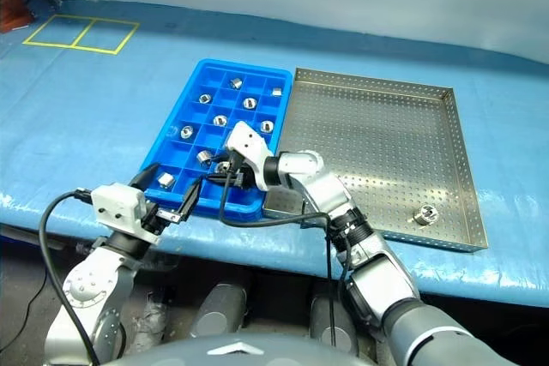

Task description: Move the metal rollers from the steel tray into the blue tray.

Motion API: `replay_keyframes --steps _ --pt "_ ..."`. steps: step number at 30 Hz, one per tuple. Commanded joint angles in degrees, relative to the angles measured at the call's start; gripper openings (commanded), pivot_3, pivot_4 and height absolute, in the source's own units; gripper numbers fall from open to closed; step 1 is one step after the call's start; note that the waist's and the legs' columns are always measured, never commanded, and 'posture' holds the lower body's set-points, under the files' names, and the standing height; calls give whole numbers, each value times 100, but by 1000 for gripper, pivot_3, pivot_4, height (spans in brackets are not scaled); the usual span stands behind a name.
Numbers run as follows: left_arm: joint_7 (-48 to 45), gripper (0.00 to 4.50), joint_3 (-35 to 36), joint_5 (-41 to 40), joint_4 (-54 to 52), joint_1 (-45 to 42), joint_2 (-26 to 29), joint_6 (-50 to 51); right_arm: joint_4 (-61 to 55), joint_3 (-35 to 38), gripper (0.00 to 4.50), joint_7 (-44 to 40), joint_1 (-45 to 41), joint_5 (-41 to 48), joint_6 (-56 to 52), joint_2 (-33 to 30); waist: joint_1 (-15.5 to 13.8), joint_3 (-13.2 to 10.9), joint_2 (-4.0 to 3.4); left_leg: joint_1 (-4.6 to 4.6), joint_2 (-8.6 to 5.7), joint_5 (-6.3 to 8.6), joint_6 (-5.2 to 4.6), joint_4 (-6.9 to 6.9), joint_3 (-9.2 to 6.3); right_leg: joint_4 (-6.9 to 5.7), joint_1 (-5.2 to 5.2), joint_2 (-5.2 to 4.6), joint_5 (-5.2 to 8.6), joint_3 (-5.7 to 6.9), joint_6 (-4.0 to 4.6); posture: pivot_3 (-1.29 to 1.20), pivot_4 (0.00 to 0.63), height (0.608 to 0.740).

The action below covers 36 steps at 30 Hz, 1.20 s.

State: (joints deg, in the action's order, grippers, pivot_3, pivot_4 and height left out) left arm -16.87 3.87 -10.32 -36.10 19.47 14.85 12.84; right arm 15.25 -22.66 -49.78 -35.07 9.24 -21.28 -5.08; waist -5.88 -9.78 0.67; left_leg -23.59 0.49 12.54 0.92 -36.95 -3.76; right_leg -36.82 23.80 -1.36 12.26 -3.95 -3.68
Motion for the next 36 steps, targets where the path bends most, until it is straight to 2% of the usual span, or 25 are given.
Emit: replay_keyframes --steps 1,8,16,18,20,21,28,36 --pt "-32 4500 2 -107 -271 -59 37 37 43 29 1728 57 11 4 -5 137 10 0 0 -1 0 0 0 0 0 0 1 0 0 0 0 352 150 740" --pt "-52 4500 14 -134 -241 -127 30 64 -37 112 1728 62 103 186 -185 423 9 0 0 0 2 0 1 3 0 0 1 2 1 1 2 352 150 740" --pt "-66 4500 15 -156 -277 -203 49 54 143 18 1728 223 143 -79 -154 435 9 0 -1 2 2 1 2 3 -1 0 -1 1 2 1 2 340 150 740" --pt "-79 4500 -6 -168 -269 -245 48 63 190 81 2473 292 165 -104 -100 437 13 0 -1 3 2 0 3 3 0 0 -1 1 2 2 2 331 150 740" --pt "-134 4500 -71 -176 -230 -303 68 84 201 137 2984 319 204 -99 -42 414 7 0 -1 3 2 0 3 2 0 0 -1 1 2 2 2 331 150 740" --pt "-168 4500 -137 -180 -180 -397 68 95 64 245 3299 326 279 -5 -35 389 5 0 0 2 2 0 4 2 -1 0 -1 1 2 2 2 306 150 740" --pt "-415 4500 -589 -189 301 -1113 5 75 -1062 1134 3299 880 857 433 -254 76 43 0 0 -4 -10 0 4 -3 -1 12 -7 -8 0 1 -4 176 150 740" --pt "-854 4500 -1322 -27 1336 -2053 -199 -304 -2714 3016 3299 2319 1785 908 -576 -471 380 0 -2 -9 -4 0 3 -1 3 5 2 -3 0 -2 -3 35 150 740"
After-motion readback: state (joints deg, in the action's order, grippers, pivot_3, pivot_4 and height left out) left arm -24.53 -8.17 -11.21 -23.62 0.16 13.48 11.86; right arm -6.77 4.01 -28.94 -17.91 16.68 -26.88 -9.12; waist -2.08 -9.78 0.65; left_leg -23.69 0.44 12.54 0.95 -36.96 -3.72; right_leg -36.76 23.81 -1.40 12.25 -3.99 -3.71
